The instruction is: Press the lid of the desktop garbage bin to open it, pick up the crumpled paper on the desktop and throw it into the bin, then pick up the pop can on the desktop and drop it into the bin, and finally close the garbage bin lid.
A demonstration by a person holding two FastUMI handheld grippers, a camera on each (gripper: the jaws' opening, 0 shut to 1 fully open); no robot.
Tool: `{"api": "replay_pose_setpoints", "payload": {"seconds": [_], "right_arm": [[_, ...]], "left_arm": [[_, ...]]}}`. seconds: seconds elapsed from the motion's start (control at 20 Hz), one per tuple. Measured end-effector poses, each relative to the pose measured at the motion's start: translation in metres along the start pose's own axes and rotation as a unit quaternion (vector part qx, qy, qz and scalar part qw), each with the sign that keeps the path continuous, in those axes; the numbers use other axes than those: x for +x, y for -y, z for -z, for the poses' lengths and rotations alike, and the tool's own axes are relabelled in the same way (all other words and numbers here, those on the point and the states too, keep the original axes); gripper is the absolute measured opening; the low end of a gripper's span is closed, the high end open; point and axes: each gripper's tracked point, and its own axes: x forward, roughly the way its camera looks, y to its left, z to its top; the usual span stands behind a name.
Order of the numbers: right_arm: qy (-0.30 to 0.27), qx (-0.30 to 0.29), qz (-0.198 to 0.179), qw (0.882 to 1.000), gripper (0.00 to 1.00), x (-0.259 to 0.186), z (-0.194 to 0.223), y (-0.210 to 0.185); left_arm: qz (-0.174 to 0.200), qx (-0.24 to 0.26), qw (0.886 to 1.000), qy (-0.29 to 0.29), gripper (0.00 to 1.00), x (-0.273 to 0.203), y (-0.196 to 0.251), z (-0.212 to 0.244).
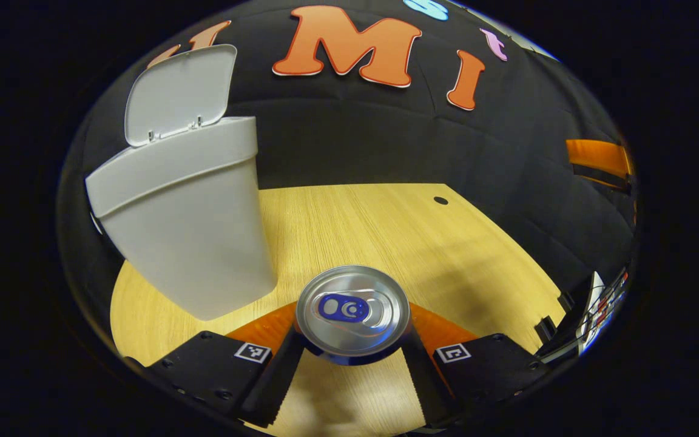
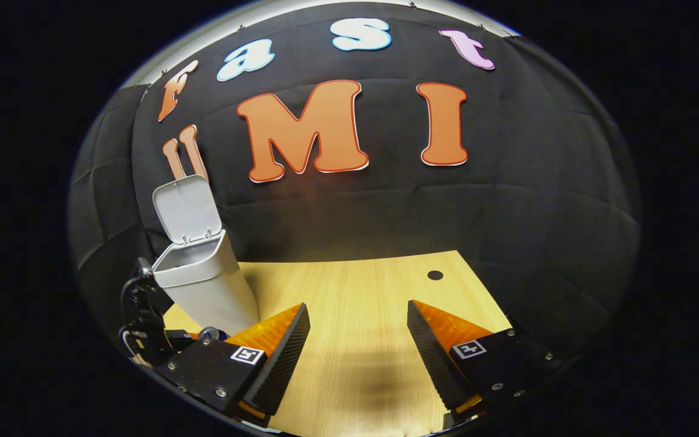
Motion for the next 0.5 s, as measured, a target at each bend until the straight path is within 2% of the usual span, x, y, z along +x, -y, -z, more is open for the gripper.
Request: {"api": "replay_pose_setpoints", "payload": {"seconds": [0.2, 0.5], "right_arm": [[0.004, 0.004, -0.013, 1.000, 0.97, 0.005, -0.004, -0.012], [0.012, 0.002, -0.028, 1.000, 0.97, 0.014, -0.016, -0.031]], "left_arm": [[0.013, 0.000, 1.000, 0.017, 0.83, -0.031, 0.003, -0.039], [0.013, 0.002, 0.999, 0.039, 0.83, -0.073, -0.005, -0.086]]}}
